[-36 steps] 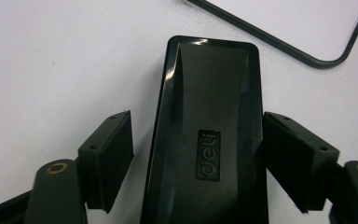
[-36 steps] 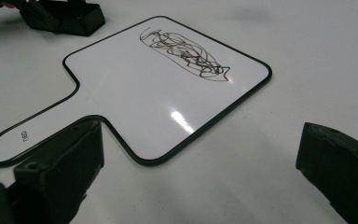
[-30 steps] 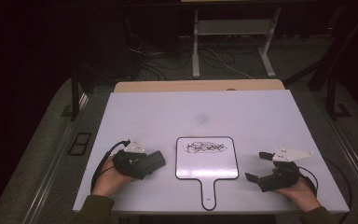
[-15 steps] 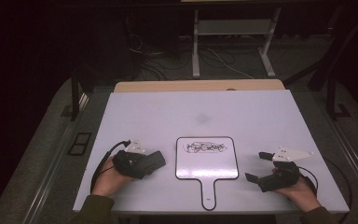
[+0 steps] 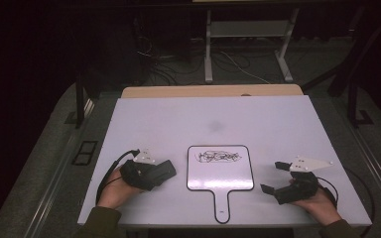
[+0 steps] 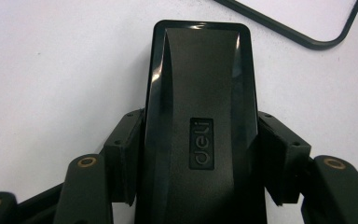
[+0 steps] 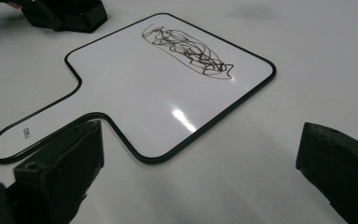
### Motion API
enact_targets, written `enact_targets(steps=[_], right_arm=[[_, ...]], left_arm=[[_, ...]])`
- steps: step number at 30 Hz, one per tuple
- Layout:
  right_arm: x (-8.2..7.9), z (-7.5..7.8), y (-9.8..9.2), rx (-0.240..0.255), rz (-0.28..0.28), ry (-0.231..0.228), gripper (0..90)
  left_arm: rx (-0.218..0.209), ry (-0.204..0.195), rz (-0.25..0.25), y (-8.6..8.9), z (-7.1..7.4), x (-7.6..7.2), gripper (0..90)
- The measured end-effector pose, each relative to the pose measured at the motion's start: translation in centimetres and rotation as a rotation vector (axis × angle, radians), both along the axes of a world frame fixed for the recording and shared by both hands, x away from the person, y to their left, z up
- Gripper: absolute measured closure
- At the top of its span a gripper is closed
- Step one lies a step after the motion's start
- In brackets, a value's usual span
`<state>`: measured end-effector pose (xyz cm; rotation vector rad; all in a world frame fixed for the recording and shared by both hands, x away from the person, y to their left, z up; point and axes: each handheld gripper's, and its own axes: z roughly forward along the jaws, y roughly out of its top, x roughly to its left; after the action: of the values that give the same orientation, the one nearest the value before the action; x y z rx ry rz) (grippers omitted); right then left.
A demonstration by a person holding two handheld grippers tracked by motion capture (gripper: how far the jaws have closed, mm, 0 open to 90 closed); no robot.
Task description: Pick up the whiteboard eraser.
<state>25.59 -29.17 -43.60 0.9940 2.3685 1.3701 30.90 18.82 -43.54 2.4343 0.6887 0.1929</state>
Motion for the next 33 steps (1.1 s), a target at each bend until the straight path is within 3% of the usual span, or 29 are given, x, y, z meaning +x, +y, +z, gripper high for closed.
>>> enact_targets(steps=[18,33], right_arm=[[0.0,0.0,-0.1,0.0,-0.002,-0.001,0.0],[0.0,0.1,-0.1,0.003,-0.003,-0.001,0.0]], left_arm=[[-0.03,0.032,0.05,0.1,0.4,0.1,38.8],[-0.067,0.0,0.092,-0.3,1.5,0.0,38.9]])
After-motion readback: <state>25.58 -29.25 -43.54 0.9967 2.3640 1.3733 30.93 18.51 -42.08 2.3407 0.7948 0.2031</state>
